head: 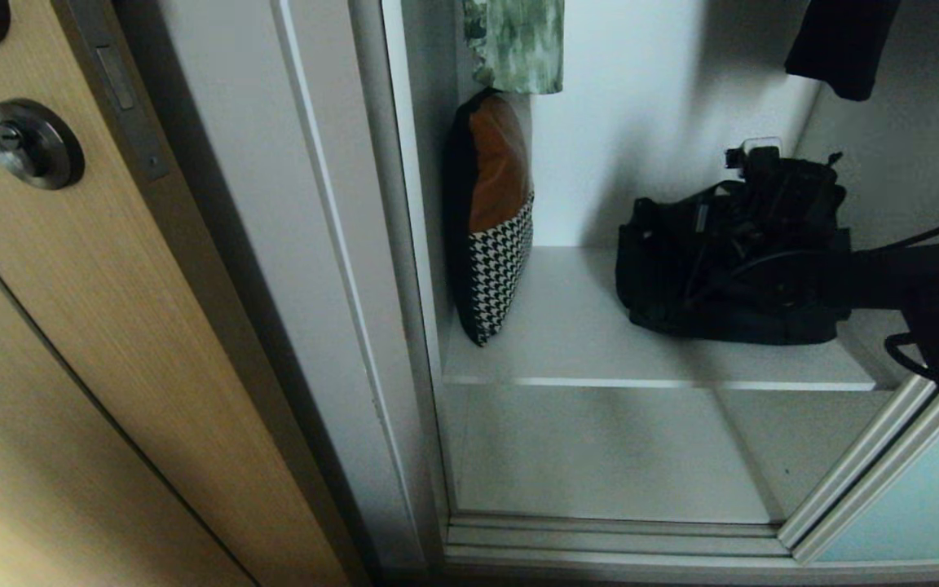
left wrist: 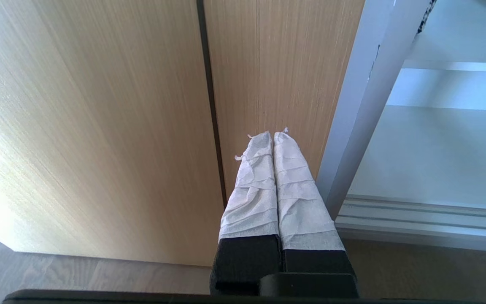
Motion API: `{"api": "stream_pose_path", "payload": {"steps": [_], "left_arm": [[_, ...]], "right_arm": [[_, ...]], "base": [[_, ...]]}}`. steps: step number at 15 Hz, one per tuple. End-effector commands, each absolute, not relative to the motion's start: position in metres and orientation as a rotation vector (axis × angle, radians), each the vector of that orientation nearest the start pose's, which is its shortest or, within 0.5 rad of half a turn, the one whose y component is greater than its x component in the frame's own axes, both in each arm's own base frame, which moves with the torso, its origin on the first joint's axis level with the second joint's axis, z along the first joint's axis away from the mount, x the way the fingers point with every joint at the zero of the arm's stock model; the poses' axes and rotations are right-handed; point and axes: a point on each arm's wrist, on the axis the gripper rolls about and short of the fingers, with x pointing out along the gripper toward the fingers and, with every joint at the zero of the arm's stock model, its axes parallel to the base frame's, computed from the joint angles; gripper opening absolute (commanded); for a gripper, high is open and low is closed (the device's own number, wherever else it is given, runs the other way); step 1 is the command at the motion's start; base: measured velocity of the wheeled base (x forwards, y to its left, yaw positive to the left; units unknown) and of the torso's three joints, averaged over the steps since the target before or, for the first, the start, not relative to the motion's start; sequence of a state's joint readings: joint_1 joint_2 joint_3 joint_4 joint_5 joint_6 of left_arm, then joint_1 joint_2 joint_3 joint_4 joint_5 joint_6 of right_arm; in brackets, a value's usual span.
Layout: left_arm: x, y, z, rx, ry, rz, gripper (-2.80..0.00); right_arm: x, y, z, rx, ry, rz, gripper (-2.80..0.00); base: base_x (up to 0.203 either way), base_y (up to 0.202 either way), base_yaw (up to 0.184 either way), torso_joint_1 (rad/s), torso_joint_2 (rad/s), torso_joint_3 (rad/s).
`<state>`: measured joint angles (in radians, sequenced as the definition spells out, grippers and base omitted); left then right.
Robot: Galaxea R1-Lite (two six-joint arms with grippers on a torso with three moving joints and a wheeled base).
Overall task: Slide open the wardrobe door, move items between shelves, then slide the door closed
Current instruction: Place the bag on the higher shelf
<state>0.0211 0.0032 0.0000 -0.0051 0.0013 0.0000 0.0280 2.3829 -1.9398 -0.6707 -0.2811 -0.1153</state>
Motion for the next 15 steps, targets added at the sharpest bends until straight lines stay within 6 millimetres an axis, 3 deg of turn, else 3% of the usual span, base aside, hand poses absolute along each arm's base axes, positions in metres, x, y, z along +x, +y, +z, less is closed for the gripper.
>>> {"api": "stream_pose_path", "payload": {"steps": [1, 5, 10, 12, 15], "left_arm": [[-0.022, 0.0, 0.076, 0.0, 0.0, 0.023, -2.8], [-0.022, 0.0, 0.076, 0.0, 0.0, 0.024, -2.8], [-0.022, 0.0, 0.076, 0.0, -0.002, 0.023, -2.8], [-0.022, 0.0, 0.076, 0.0, -0.002, 0.023, -2.8], [-0.022, 0.0, 0.076, -0.002, -0.001, 0.023, -2.8]], "right_arm": [[0.515, 0.003, 0.205, -0.076, -0.215, -0.299, -2.8], [0.507, 0.002, 0.222, -0.062, -0.265, -0.337, -2.8], [0.477, 0.001, 0.266, -0.048, -0.332, -0.34, -2.8], [0.465, 0.003, 0.268, -0.055, -0.29, -0.326, -2.8], [0.47, 0.006, 0.257, -0.052, -0.266, -0.318, -2.8]], "base": [[0.0, 0.0, 0.0, 0.0, 0.0, 0.0], [0.0, 0.0, 0.0, 0.0, 0.0, 0.0], [0.0, 0.0, 0.0, 0.0, 0.0, 0.0], [0.0, 0.0, 0.0, 0.0, 0.0, 0.0], [0.0, 0.0, 0.0, 0.0, 0.0, 0.0]]}}
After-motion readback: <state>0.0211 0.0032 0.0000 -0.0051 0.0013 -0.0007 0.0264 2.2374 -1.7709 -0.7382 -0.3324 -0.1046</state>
